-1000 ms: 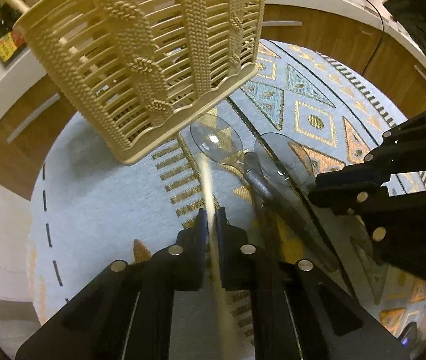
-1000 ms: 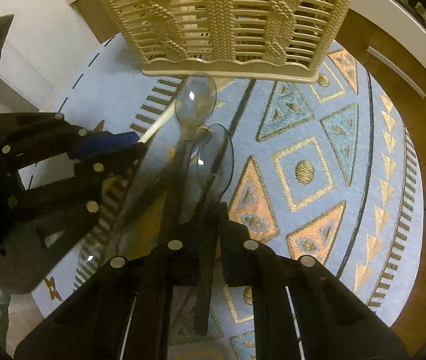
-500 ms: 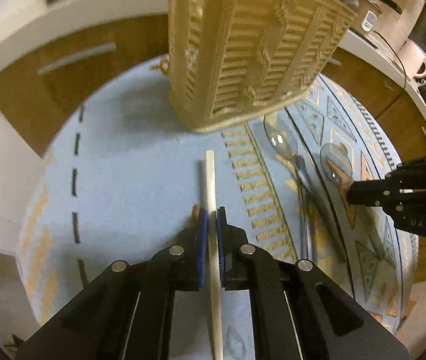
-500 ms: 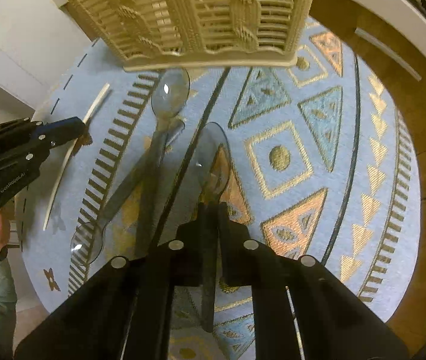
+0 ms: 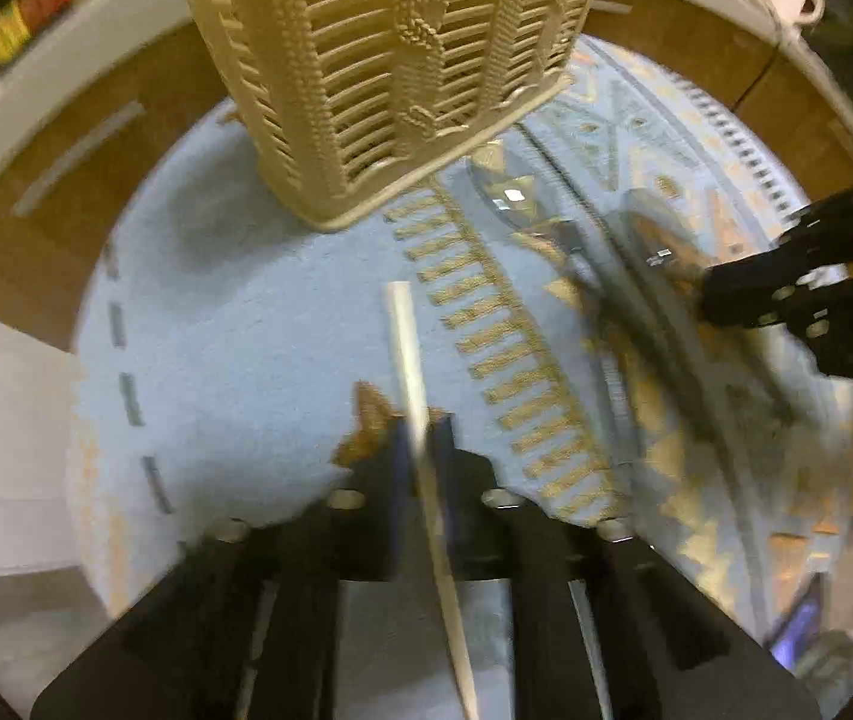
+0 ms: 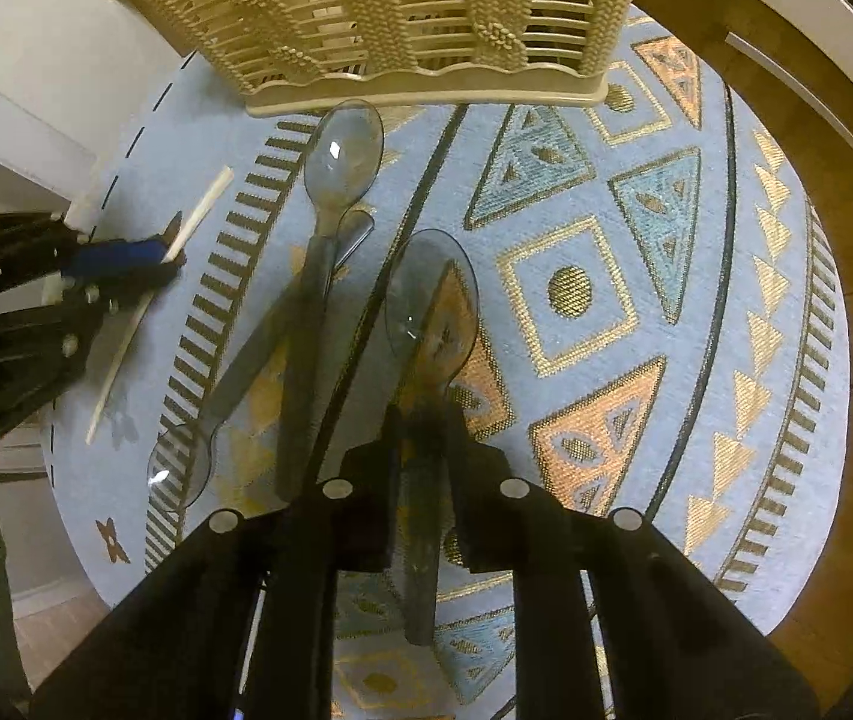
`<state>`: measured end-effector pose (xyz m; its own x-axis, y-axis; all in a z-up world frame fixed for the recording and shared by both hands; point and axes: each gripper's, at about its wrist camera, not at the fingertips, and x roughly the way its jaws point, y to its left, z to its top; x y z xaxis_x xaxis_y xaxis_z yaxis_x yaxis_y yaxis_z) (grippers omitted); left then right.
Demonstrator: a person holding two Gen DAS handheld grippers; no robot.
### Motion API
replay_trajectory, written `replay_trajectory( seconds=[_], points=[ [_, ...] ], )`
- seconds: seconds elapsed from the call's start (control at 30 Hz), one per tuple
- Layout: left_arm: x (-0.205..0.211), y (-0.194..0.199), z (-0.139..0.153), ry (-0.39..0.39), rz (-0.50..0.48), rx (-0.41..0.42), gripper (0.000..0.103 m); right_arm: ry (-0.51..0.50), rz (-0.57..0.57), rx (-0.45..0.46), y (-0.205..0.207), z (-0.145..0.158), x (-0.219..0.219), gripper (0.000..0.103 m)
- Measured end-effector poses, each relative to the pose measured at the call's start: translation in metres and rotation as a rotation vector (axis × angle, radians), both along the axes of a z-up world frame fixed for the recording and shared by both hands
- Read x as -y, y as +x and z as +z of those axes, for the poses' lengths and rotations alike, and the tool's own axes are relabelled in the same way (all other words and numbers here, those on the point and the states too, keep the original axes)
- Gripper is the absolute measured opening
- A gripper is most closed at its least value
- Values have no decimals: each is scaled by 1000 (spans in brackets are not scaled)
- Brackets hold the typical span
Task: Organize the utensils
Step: 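Grasp a chopstick with the left tool while the right tool grasps a clear spoon, then lift the chopstick and spoon over the caddy and open both tools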
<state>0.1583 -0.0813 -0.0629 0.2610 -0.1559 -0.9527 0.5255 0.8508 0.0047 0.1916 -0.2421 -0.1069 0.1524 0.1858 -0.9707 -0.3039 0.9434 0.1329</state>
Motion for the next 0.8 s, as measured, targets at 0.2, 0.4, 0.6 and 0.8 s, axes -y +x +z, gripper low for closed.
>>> replay_trajectory(
  seconds=[0.2,0.4,0.6,0.8],
  points=[
    [0,-21,14,-107,22,95,4,-9,64,93,-24,8,-4,10],
    [-10,-41,89,-340,40,325,4,86,99,276,-46,62,1,10],
    [-13,-46,156,-495,51,571,4,171,94,523,-58,133,6,9],
    [-23,-24,198,-630,148,753,4,273,33,761,-46,195,17,10]
  ],
)
